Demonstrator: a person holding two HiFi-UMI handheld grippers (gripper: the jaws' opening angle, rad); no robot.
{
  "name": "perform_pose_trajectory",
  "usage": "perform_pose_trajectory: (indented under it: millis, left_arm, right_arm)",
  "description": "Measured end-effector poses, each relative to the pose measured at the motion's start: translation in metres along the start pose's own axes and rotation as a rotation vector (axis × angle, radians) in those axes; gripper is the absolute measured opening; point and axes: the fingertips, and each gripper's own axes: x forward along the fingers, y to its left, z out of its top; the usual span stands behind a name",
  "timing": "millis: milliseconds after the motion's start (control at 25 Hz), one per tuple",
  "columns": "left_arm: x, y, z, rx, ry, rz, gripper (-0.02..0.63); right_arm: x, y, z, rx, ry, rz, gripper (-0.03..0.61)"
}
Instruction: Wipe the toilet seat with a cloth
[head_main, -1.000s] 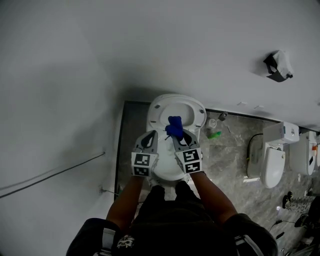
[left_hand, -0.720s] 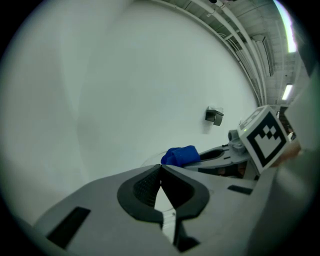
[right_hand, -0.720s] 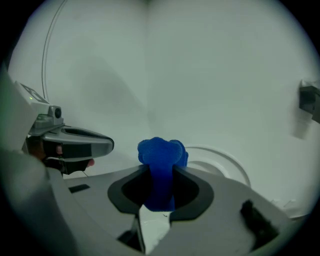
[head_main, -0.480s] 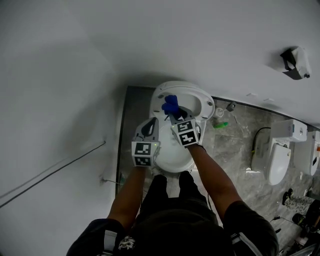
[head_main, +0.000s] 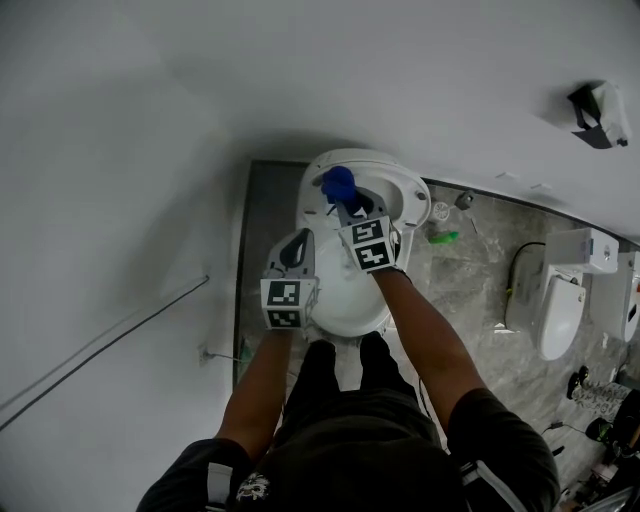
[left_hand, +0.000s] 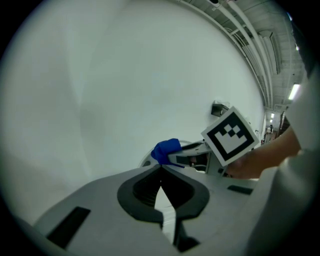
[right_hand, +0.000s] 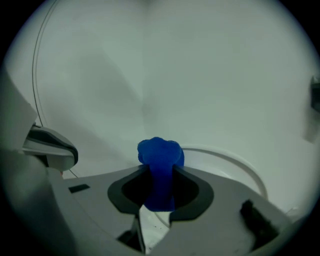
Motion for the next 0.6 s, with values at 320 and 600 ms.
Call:
perform_pose_trajectory:
  millis: [320,600]
  left_arm:
    - [0.006,-0.03,-0.005,0.038,0.034,-0.051,0.011]
    - [0.02,-0.056,-0.006,0.057,0.04,-0.098,0.011]
  right_arm:
    - [-0.023,-0.055,0.006,0.065,-0.063,-0.122,0.098]
    - [-0.044,-0.1,-0.008,0.057,-0.049,-0.191,0.098]
